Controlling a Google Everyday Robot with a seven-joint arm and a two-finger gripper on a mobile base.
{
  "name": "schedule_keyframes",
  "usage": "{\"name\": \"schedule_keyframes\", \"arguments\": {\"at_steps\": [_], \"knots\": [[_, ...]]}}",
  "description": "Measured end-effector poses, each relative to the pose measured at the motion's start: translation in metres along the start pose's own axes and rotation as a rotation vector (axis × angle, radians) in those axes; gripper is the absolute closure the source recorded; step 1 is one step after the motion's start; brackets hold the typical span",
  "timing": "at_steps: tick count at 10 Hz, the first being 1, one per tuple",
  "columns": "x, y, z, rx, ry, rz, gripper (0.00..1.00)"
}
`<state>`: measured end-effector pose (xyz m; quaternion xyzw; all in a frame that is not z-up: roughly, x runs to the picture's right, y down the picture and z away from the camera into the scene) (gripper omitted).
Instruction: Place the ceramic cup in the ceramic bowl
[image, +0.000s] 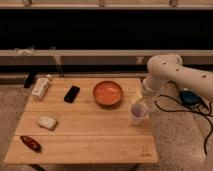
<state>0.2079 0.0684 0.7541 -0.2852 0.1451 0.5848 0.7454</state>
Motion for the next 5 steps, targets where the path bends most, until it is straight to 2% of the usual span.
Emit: {"name": "schedule_keyframes", "arguments": {"at_steps": [5], "knots": [[0.014,-0.023,0.013,0.001,0.037,0.032,0.20]]}}
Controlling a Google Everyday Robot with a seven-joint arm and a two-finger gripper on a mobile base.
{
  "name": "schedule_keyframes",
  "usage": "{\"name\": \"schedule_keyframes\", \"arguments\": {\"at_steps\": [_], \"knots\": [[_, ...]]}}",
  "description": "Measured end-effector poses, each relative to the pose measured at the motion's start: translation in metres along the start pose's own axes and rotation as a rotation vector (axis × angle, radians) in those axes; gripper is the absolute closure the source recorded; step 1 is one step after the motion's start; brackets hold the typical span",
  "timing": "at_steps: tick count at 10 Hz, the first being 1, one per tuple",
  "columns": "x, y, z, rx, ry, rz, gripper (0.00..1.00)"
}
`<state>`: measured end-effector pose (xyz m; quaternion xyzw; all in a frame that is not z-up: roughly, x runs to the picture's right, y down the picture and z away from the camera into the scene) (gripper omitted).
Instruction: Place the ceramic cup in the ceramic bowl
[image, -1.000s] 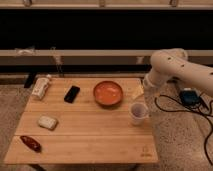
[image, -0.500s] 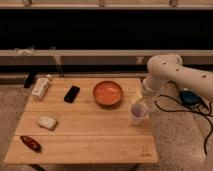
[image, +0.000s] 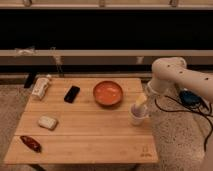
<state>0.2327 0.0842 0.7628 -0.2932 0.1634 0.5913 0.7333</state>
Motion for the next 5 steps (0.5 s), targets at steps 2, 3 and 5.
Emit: {"name": "schedule_keyframes", "arguments": {"at_steps": [2,3,5], "knots": [[0.004,-0.003,0.008,-0.006,0.010,0.009,0.20],[0.006,-0.003,0.014,-0.008,0.013,0.008,0.20],[0.008,0.000,0.022,-0.011,0.023,0.004,0.20]]}}
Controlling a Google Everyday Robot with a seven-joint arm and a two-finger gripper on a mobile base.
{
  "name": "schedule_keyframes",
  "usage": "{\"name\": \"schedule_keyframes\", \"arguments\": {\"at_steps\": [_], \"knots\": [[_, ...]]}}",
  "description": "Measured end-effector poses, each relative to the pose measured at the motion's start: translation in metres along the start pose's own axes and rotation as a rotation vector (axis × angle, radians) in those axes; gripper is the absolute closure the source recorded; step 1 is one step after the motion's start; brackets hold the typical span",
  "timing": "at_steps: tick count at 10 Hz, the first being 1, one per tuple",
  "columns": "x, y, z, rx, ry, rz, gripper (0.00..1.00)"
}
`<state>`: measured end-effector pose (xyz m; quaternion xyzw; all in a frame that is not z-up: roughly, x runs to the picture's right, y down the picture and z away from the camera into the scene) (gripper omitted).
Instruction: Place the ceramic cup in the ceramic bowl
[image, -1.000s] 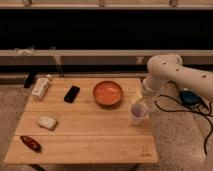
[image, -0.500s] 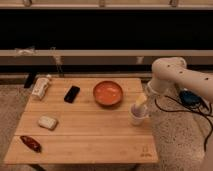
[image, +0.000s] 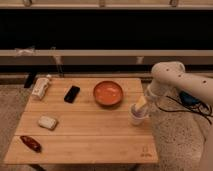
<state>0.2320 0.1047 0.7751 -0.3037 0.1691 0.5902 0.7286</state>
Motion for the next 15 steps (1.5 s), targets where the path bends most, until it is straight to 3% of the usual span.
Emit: {"name": "schedule_keyframes", "arguments": {"at_steps": [3,6,10,12,15], "knots": [[0.004,0.004,0.012,-0.006,0.023,-0.009,0.20],[0.010,0.011,0.021,-0.015,0.051,-0.024,0.39],[0.014,0.021,0.029,-0.027,0.076,-0.047,0.44],[0.015,0.025,0.031,-0.032,0.086,-0.059,0.58],[0.015,0.036,0.035,-0.046,0.101,-0.087,0.89]]}}
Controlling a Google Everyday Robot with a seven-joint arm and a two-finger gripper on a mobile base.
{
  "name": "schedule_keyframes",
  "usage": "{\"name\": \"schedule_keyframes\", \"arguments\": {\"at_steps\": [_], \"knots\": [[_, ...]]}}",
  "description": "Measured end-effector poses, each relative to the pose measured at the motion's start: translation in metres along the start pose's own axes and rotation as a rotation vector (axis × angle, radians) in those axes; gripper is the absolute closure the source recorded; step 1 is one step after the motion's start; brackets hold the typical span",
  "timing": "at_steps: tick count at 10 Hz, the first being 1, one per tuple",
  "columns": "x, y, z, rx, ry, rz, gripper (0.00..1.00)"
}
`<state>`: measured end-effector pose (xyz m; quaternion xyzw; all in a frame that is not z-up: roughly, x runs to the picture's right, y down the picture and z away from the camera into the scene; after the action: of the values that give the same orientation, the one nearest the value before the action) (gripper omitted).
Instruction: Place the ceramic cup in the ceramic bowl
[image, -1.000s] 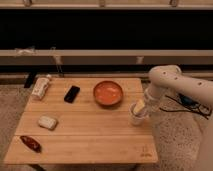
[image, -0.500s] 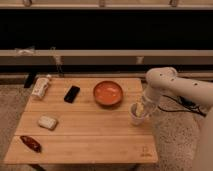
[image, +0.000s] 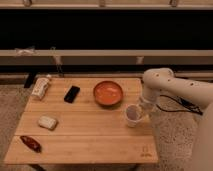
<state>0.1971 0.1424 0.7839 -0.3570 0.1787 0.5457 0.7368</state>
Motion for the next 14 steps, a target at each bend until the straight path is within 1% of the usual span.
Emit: {"name": "schedule_keyframes", "arguments": {"at_steps": [1,2,4,5,7,9,11,12,14], "knots": [[-0.001,0.001,-0.002,-0.007,0.000,-0.001,0.97],[-0.003,0.002,-0.006,-0.018,0.000,-0.002,1.00],[-0.009,0.005,-0.017,-0.053,-0.002,0.001,1.00],[-0.017,0.006,-0.033,-0.078,-0.011,0.002,1.00],[-0.039,0.019,-0.061,-0.114,-0.028,-0.026,1.00],[-0.070,0.042,-0.081,-0.139,-0.042,-0.088,1.00],[-0.092,0.060,-0.089,-0.152,-0.052,-0.135,1.00],[-0.100,0.067,-0.090,-0.162,-0.054,-0.152,1.00],[-0.126,0.089,-0.089,-0.184,-0.066,-0.193,1.00]]}}
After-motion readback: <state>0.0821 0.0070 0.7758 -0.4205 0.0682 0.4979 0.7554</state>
